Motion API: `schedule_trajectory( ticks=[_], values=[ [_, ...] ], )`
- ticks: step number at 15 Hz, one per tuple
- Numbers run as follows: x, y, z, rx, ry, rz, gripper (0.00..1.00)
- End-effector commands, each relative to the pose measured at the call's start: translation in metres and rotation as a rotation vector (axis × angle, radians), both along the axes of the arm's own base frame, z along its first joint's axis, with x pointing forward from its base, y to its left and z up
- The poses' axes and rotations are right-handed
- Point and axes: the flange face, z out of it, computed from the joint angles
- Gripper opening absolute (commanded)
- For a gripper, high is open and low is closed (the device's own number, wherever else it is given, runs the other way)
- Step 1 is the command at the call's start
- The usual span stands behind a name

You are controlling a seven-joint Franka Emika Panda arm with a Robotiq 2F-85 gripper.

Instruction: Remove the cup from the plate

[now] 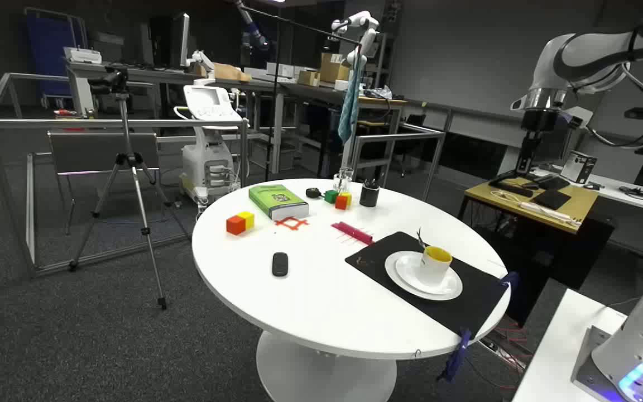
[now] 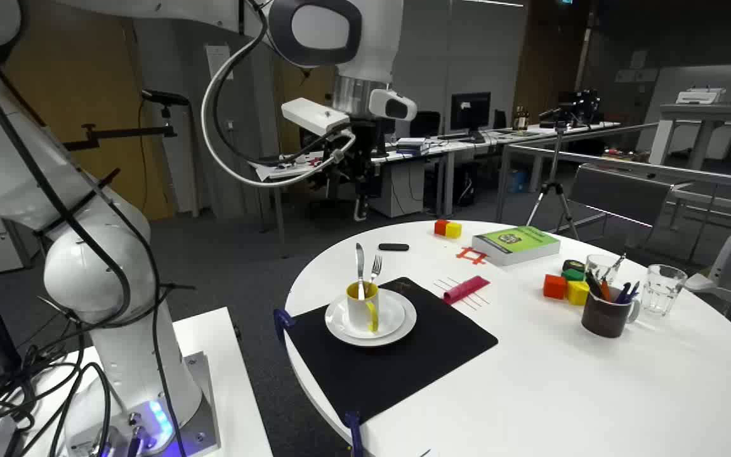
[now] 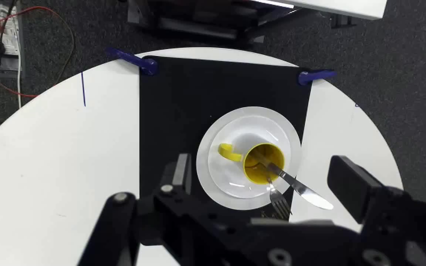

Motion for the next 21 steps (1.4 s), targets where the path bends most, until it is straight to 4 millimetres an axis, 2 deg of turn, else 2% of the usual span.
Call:
schedule_trajectory(
  ticks=[1, 7, 14, 15, 18, 21],
  values=[
    [0.0, 0.0, 0.0, 0.0, 0.001, 0.0, 1.0],
    [0.013, -0.023, -0.027, -0.019, -0.048, 0.194, 1.0],
    [0.025, -0.08, -0.087, 0.026, 0.026, 0.482, 1.0],
    [0.019, -0.062, -0.079, 0.027, 0.006, 0.418, 1.0],
    [0.021, -0.075, -0.095, 0.045, 0.034, 0.456, 1.0],
    [0.022, -0.075, -0.094, 0.043, 0.034, 0.459, 1.0]
  ],
)
